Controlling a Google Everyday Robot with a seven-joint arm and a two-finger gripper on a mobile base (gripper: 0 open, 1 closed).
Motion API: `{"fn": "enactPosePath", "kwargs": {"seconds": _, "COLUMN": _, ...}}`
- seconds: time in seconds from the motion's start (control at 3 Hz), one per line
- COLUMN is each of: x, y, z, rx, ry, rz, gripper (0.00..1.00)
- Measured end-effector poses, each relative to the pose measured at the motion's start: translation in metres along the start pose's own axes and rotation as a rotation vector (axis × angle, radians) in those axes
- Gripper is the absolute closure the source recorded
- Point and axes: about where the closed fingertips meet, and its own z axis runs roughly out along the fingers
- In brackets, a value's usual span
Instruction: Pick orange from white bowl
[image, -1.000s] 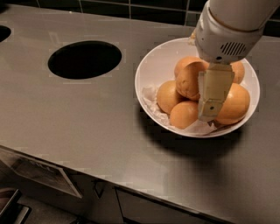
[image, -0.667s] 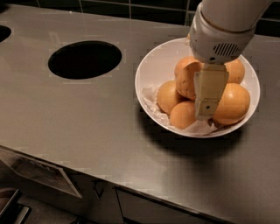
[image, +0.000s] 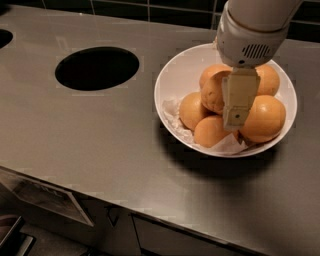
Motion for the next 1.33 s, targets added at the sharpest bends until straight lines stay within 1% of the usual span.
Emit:
{"fn": "enactPosePath", "kwargs": {"seconds": 0.33, "x": 0.001, "y": -0.002, "z": 0.007, "rx": -0.022, "ry": -0.011, "rz": 0.012, "gripper": 0.01}}
{"fn": "enactPosePath", "kwargs": {"seconds": 0.67, "x": 0.000, "y": -0.004, "z": 0.013, "rx": -0.039, "ry": -0.021, "rz": 0.020, "gripper": 0.13}}
{"fn": "enactPosePath", "kwargs": {"seconds": 1.0, "x": 0.000, "y": -0.004, "z": 0.013, "rx": -0.039, "ry": -0.021, "rz": 0.019, "gripper": 0.27}}
{"fn": "enactPosePath", "kwargs": {"seconds": 1.33, "x": -0.002, "y": -0.004, "z": 0.018, "rx": -0.056, "ry": -0.024, "rz": 0.013, "gripper": 0.25}}
